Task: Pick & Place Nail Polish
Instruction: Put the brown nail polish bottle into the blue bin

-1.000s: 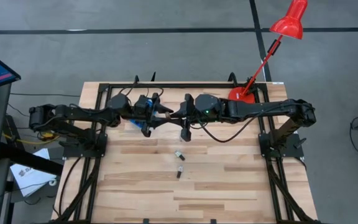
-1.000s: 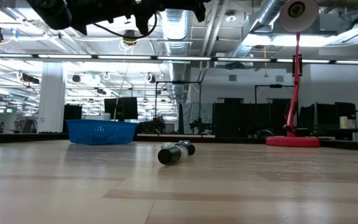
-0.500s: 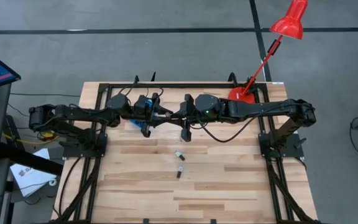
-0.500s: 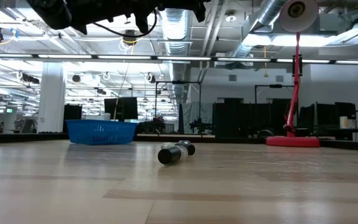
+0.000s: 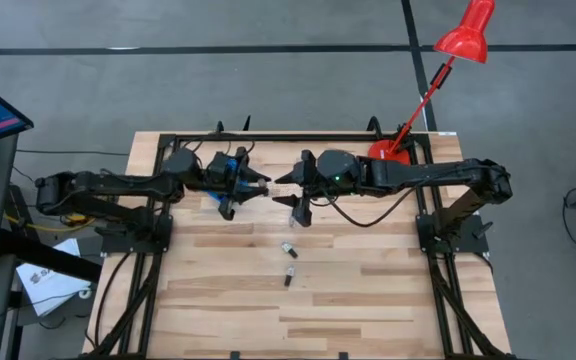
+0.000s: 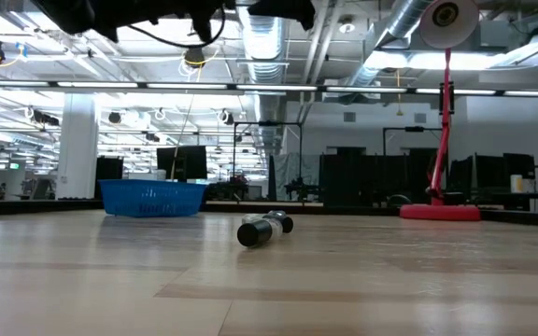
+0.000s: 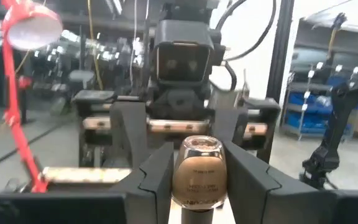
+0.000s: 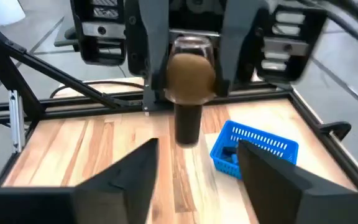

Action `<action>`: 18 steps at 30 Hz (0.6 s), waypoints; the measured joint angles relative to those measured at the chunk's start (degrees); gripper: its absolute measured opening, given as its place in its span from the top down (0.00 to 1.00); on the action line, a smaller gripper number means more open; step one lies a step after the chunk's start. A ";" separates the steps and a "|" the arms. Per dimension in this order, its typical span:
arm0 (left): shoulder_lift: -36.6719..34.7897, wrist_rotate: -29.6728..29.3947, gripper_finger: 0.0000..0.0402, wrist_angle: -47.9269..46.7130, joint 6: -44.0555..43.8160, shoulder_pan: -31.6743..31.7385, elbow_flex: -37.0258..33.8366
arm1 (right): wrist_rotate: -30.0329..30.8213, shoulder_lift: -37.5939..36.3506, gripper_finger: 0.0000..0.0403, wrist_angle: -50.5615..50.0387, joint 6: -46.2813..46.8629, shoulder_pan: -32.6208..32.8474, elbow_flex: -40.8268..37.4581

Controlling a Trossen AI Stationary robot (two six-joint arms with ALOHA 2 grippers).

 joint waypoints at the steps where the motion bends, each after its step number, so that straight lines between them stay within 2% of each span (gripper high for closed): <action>1: -1.35 -0.18 0.73 -2.87 0.15 0.43 0.01 | 0.36 -0.64 0.44 -1.51 0.64 0.00 -0.09; 5: -7.61 -5.35 0.73 -20.63 3.32 2.34 0.01 | 2.87 -2.15 0.40 -5.91 1.97 0.00 -0.15; 9: -12.12 -16.53 0.73 -36.76 7.65 3.34 0.00 | 3.66 -3.11 0.42 -8.71 2.85 0.29 -0.09; 13: -12.58 -28.22 0.73 -49.02 8.32 4.36 0.02 | 3.64 -3.10 0.47 -9.61 3.12 0.45 -0.12; 18: -9.68 -40.10 0.73 -58.95 3.48 5.96 -0.17 | 3.61 -2.99 0.52 -9.57 3.16 0.79 -0.13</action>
